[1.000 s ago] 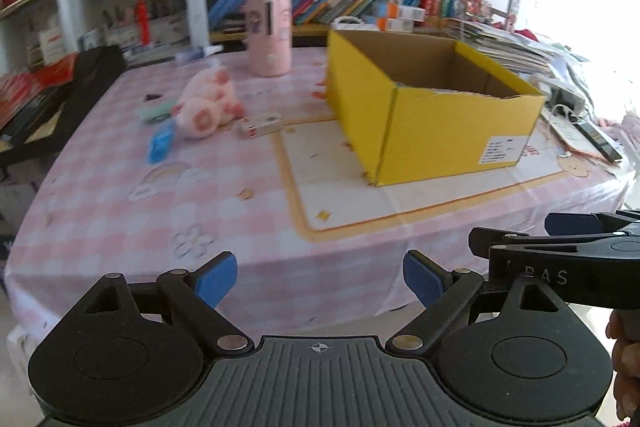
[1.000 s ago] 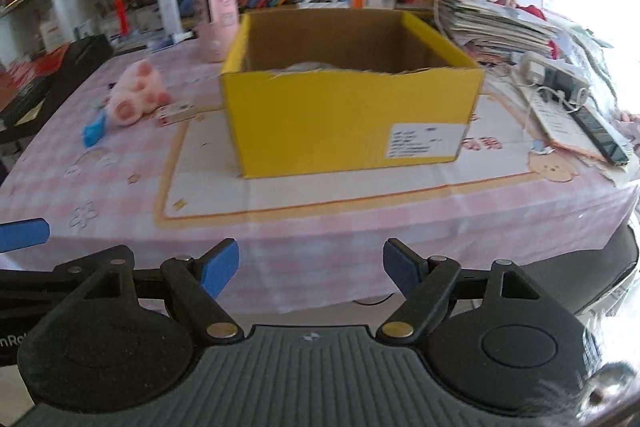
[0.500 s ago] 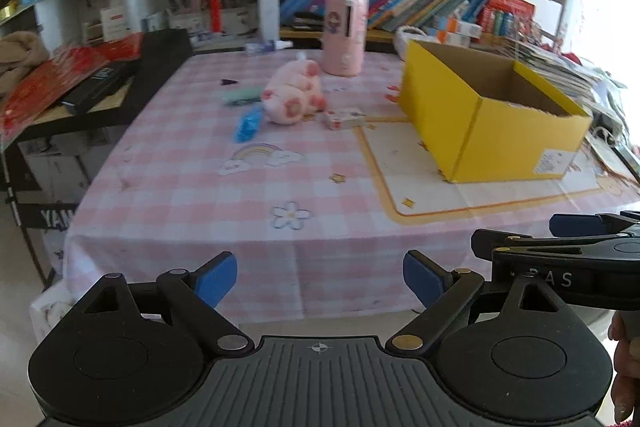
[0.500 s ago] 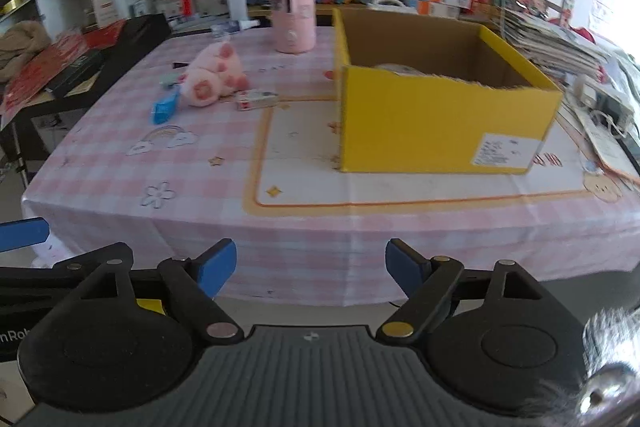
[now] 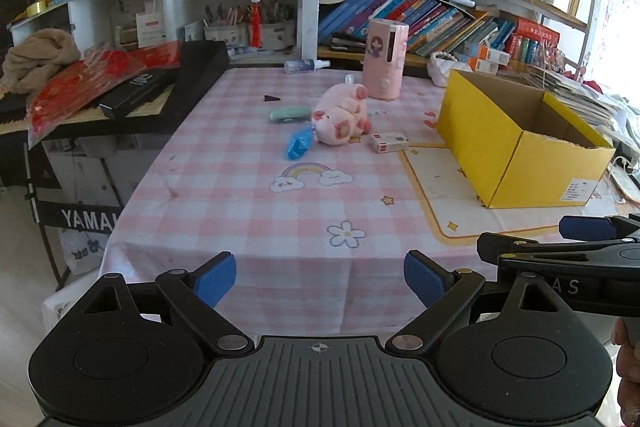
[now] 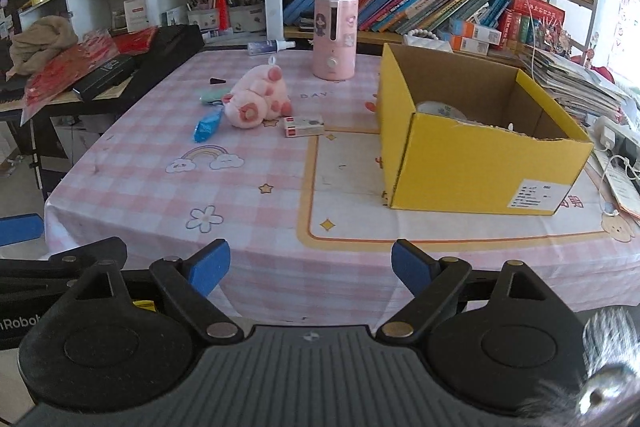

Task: Organize objects
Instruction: 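Withdraw both tools from the box back toward the table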

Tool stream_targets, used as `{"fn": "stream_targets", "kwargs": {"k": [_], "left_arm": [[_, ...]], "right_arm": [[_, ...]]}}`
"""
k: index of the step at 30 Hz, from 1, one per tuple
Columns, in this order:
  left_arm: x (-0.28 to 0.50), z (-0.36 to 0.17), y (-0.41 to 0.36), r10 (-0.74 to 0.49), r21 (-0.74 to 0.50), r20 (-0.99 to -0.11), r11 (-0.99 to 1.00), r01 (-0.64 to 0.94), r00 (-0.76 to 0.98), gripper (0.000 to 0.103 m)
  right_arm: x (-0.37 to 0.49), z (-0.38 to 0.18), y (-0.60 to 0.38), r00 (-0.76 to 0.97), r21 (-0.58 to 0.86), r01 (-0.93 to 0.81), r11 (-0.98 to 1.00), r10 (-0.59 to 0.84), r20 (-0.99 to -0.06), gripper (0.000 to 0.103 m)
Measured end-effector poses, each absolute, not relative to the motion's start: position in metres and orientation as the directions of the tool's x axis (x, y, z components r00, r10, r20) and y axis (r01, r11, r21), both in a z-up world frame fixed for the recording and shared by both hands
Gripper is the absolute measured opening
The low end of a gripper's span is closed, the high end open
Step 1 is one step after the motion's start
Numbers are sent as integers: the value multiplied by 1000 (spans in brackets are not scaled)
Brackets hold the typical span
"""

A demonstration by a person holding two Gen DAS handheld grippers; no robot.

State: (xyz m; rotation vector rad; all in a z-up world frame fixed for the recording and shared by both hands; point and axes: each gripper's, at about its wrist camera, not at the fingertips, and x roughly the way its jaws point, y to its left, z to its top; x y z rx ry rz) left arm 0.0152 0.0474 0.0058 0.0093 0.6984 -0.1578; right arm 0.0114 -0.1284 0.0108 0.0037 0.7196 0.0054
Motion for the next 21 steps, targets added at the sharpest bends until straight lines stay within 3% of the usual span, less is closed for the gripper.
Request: {"fn": "stream_targets", "kwargs": {"k": [21], "left_arm": [[82,-10,63,-93,-46,-670,995,85,737,93]], "right_arm": [[99,-6,-114,721,24,-62,998,62,-690,87]]}}
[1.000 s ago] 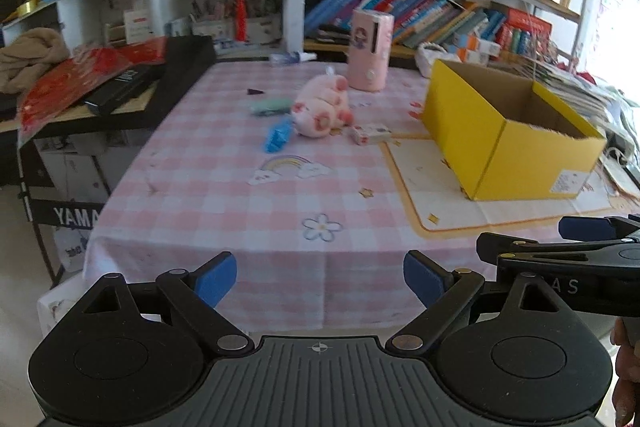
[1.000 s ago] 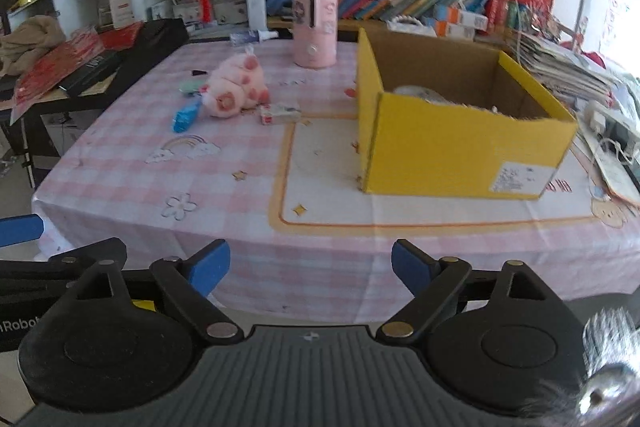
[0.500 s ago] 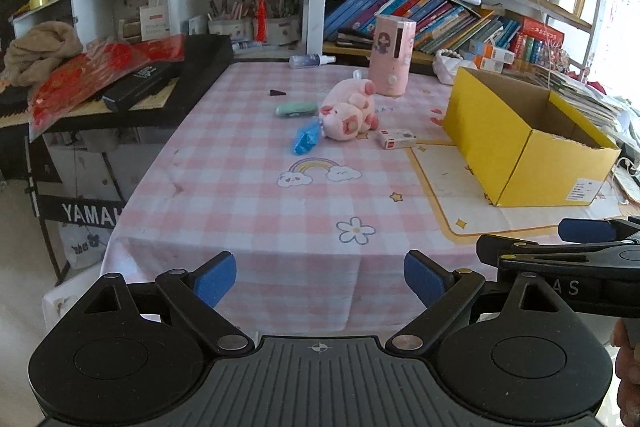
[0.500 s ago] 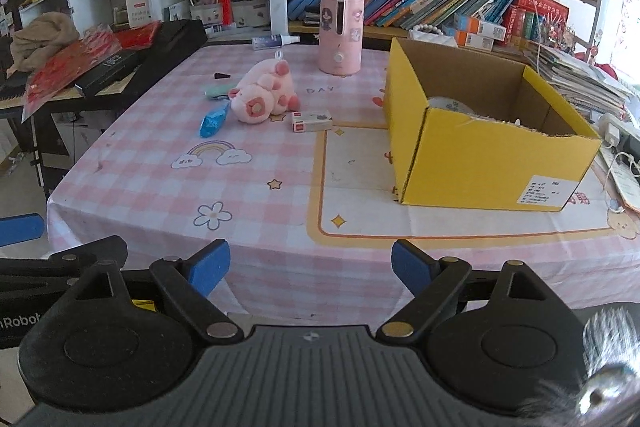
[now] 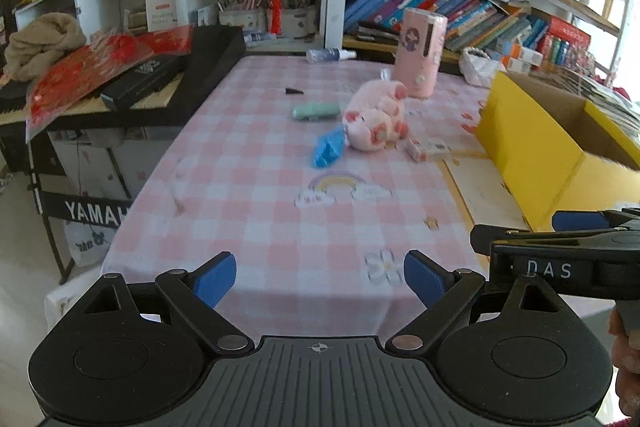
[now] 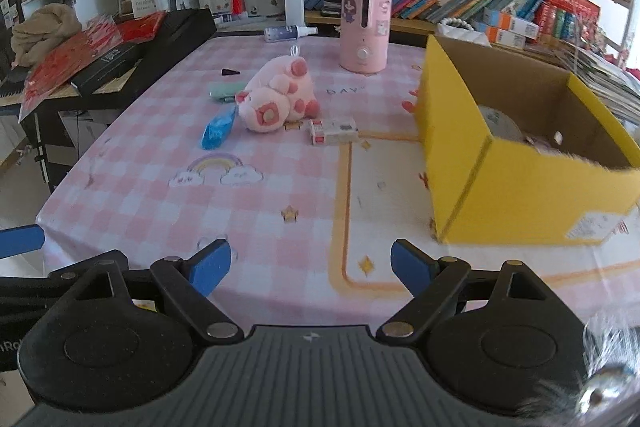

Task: Organize objects
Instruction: 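Withdraw both tools from the box back toward the table, then grasp the blue bag with the left tool while the right tool grasps the white pin box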

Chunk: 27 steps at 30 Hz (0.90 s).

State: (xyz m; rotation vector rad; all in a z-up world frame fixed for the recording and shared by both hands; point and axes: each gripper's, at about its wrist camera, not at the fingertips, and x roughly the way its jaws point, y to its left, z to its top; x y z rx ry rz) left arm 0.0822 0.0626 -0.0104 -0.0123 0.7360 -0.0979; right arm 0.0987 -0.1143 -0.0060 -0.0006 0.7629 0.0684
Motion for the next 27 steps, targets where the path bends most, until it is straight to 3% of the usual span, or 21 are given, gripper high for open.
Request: {"fn": "stream_targets", "kwargs": {"k": [27], "left_arm": [[194,-13,36,-78,-49,-687,997,61,722,93]], "right_arm": [[235,-2,-145,727,70,-109,992,127,-675,85]]}}
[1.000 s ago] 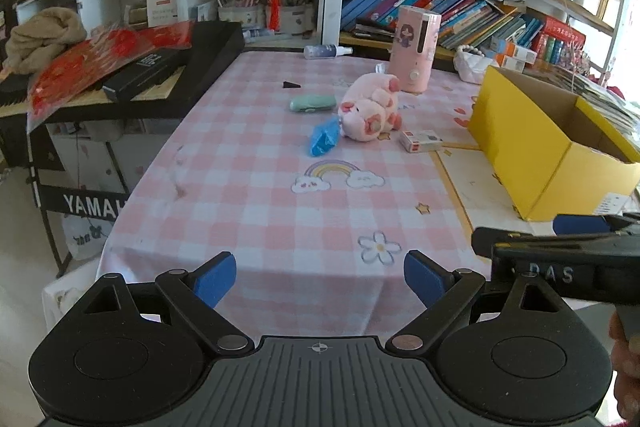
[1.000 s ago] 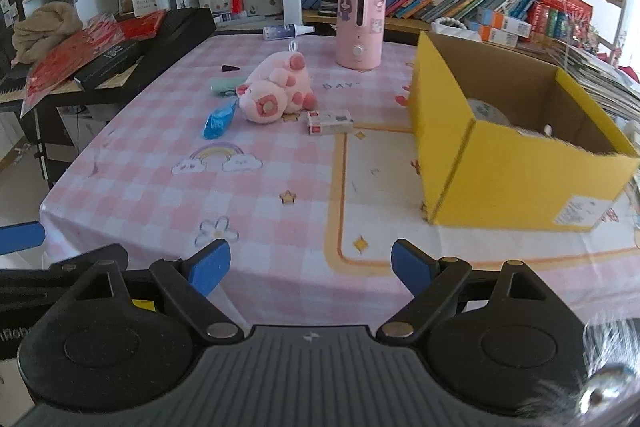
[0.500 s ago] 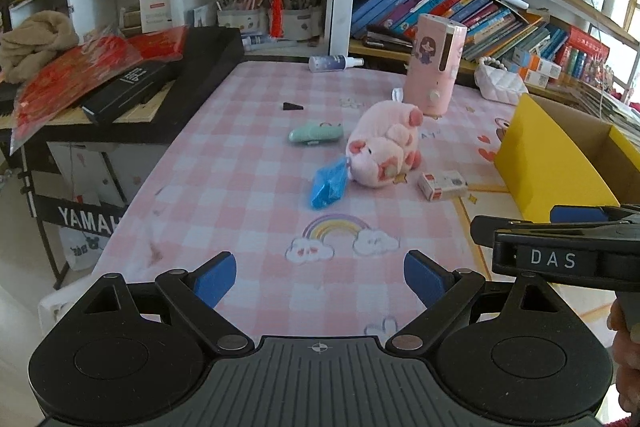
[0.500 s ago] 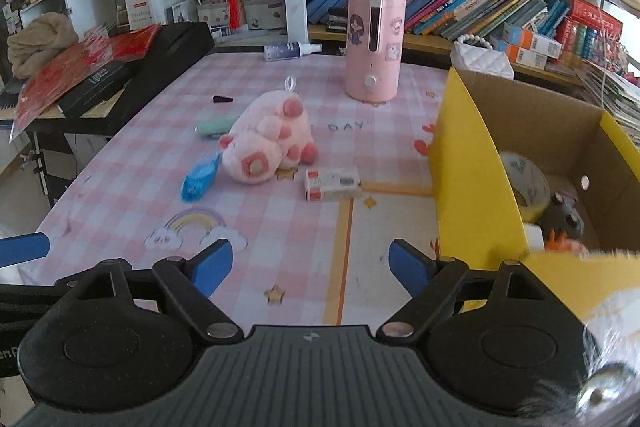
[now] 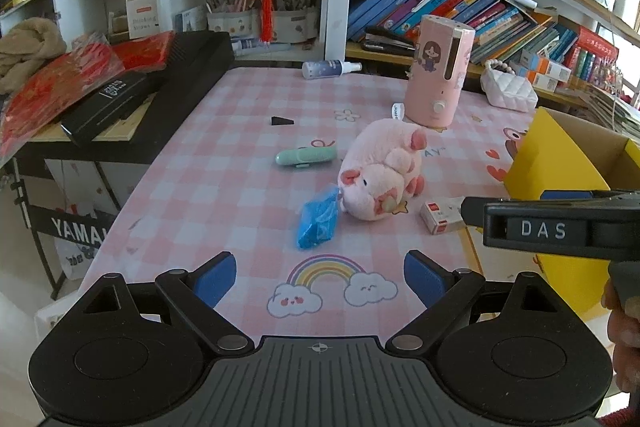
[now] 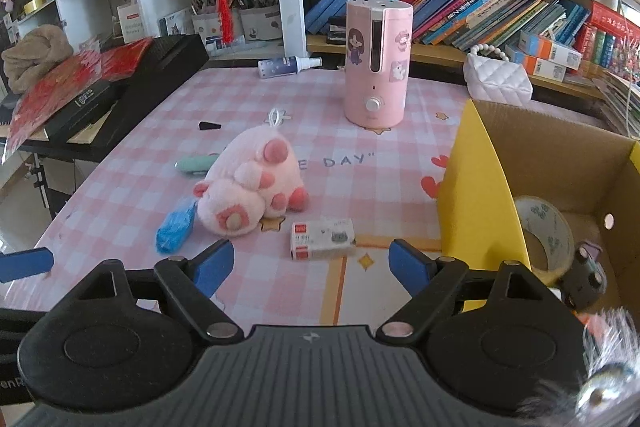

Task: Organize objects
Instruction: 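Grasp the blue bag with the left tool while the right tool grasps the white pin box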

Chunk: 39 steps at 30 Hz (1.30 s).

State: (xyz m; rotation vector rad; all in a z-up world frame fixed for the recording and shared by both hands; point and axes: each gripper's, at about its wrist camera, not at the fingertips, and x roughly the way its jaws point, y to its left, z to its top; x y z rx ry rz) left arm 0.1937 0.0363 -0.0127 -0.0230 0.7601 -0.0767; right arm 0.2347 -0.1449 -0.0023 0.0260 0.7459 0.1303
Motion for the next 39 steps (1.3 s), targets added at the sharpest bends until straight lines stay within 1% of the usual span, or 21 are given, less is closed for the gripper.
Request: {"fn": "stream_targets", "kwargs": {"k": [7,9,13,17,18,19,21,23,24,25,27,34,35,36,38,39], "left_arm": [[217,-20,32,-70,-42,-697,997,57,713,91],[226,-25,32,-65,-37,-701,998,55,710,90],[250,-36,30,-67,-25,-719,997,71,692,74],[271,-50,25,-47,9,-739,997,80,672,68],[274,-53,23,-38,20,-745,997,79,666,62],[279,-55,22,-34,25,-754,997,79,657,58],[285,-59,19,-38,26,-760,996,88,648,57],[290,-63,16,-38,37,-767,994,104,641,53],[292,-65,15,-37,42,-770,993,108,637,48],[294,-67,14,-36,45,-776,993,111,630,39],[297,-70,17,-45,27,-789,994,108,613,29],[294,-63,29,-64,-31,-779,998,63,624,27],[293,-61,31,-69,-43,-776,997,57,627,27],[291,-59,33,-73,-54,-774,997,51,628,26],[288,-55,37,-84,-77,-771,996,39,632,26],[287,-53,39,-90,-88,-769,996,34,633,26]], "right_arm": [[260,-9,-150,710,88,-110,990,141,-690,83],[267,-12,-149,701,83,-115,990,140,-699,79],[283,-24,-149,670,64,-112,992,123,-732,75],[298,-34,-149,640,57,-104,993,110,-761,73],[301,-37,-149,635,55,-105,993,109,-765,73],[304,-38,-149,631,54,-107,993,110,-768,73],[308,-41,-149,624,56,-112,992,114,-773,73],[311,-44,-149,617,57,-116,992,117,-779,73],[312,-46,-149,613,58,-119,991,119,-781,73],[314,-47,-149,609,57,-122,991,120,-784,73],[316,-51,-148,600,51,-131,990,120,-791,73],[323,-62,-143,561,43,-176,983,136,-816,72],[324,-64,-142,554,39,-189,981,139,-821,68],[324,-66,-140,548,34,-201,979,142,-824,67],[323,-66,-138,561,15,-221,975,140,-816,56],[323,-66,-138,565,16,-223,975,142,-813,52]]}}
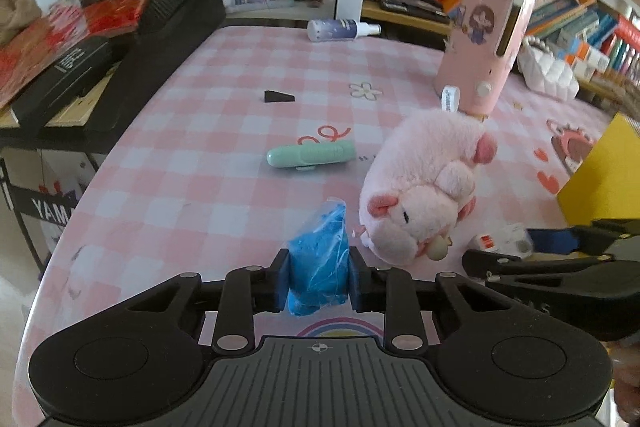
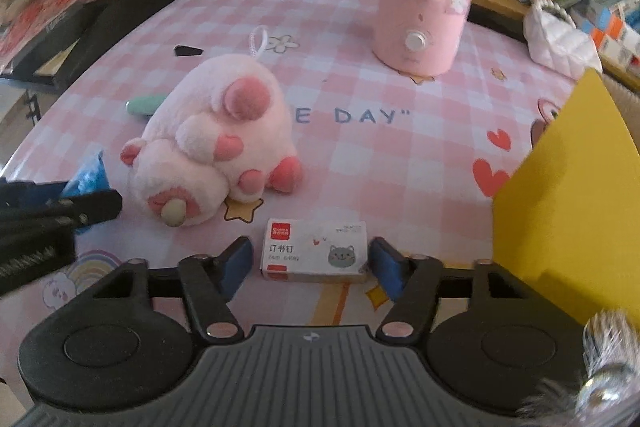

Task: Organize objects
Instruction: 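Grasp the blue bag with the left tool while the right tool grasps the white pin box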

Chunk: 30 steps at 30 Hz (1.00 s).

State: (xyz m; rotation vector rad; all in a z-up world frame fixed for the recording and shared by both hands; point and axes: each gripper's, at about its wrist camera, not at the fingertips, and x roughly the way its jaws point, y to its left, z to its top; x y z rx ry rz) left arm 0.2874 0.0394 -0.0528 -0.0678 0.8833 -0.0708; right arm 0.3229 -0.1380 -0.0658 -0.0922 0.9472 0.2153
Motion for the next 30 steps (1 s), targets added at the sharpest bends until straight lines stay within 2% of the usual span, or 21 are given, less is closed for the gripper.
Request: {"fn": "stream_targets", "kwargs": {"k": [8,15,21,30], "left_arm": [[272,-36,44,-133,-159,-749,987,19,649,26],[249,-16,47,-182,-211,-719,977,39,671,26],[224,-7,47,-201,-216,-698,974,65,687,26],[186,-5,49,-219,-214,-692,972,94,687,26]], "right_arm": [[319,-60,-140,564,50,-214,976,165,-809,51],[293,-29,-145,614,91,-234,968,220,-758,51],[260,-7,-144,665,62,-258,964,224,-713,51],[220,0,-135,675,56,-247,967,213,-707,51]]}}
